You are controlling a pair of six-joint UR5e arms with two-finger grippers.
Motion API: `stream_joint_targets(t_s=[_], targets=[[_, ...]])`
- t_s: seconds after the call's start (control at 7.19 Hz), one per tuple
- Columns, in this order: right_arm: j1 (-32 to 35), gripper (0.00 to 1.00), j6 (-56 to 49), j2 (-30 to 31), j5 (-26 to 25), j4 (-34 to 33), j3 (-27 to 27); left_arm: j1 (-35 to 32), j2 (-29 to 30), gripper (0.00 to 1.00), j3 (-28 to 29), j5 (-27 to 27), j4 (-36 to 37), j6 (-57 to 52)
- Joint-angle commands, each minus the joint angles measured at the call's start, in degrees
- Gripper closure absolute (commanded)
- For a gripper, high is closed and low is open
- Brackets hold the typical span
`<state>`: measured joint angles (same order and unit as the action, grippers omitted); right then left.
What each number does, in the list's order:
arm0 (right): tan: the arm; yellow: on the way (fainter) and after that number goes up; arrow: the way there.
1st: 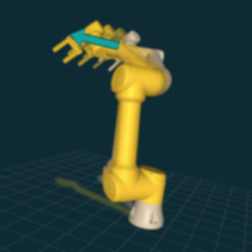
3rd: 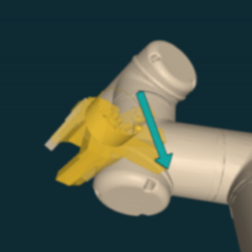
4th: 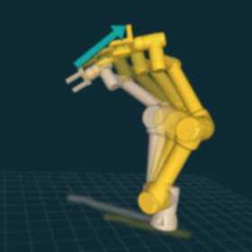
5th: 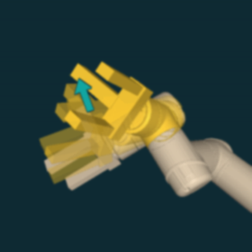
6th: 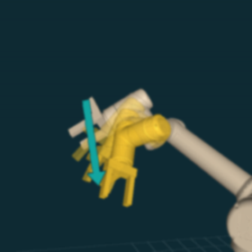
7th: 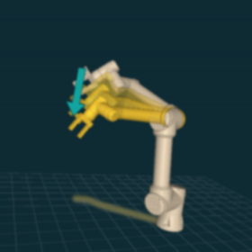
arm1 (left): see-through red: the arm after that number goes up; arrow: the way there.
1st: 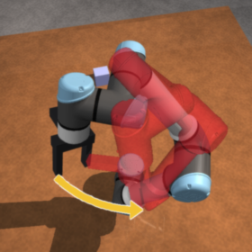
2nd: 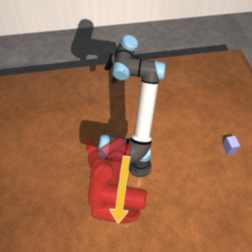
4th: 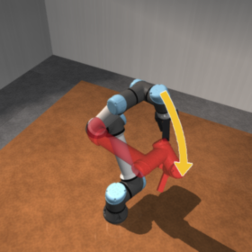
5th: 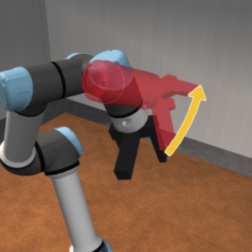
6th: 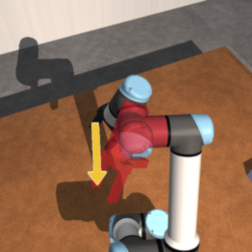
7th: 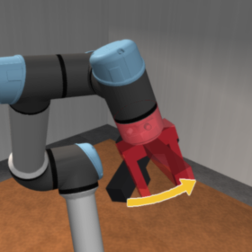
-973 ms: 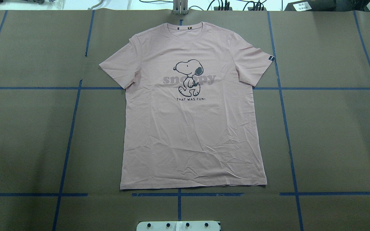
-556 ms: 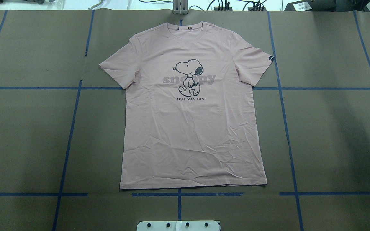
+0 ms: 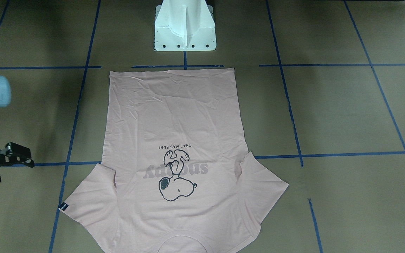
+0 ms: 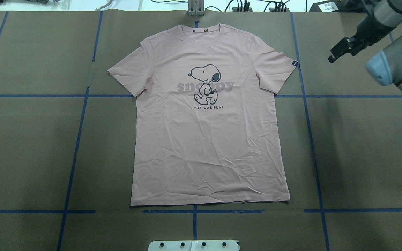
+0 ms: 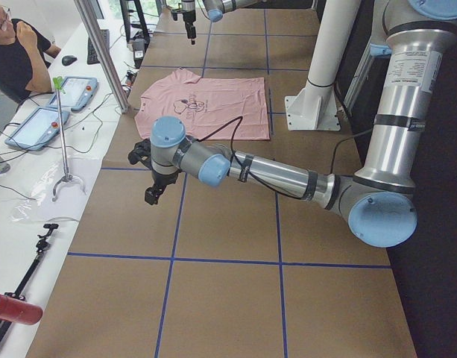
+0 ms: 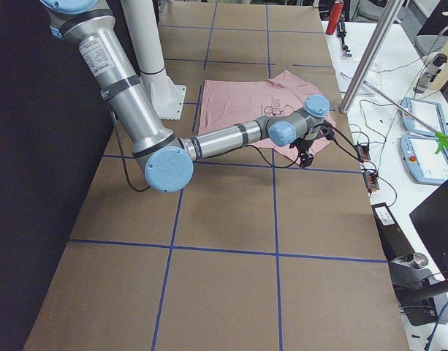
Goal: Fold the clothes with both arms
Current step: 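Reach the right gripper to the pink shirt's sleeve nearest it and grasp it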
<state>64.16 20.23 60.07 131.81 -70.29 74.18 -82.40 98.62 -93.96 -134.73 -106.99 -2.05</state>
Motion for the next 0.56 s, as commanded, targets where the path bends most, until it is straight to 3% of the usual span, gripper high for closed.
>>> stream_joint_targets(t_s=[0.0,0.42], targets=[[-3.9,0.0,16.4,-4.8,-6.8,13.2,-8.5,1.1,1.3,0.0,2.6,0.1,-3.4,0.8],[-5.5,0.01,17.0,-8.6,-7.6,13.5,-15.8,1.5,4.1,0.0,3.3,-0.1,-3.8,9.3]])
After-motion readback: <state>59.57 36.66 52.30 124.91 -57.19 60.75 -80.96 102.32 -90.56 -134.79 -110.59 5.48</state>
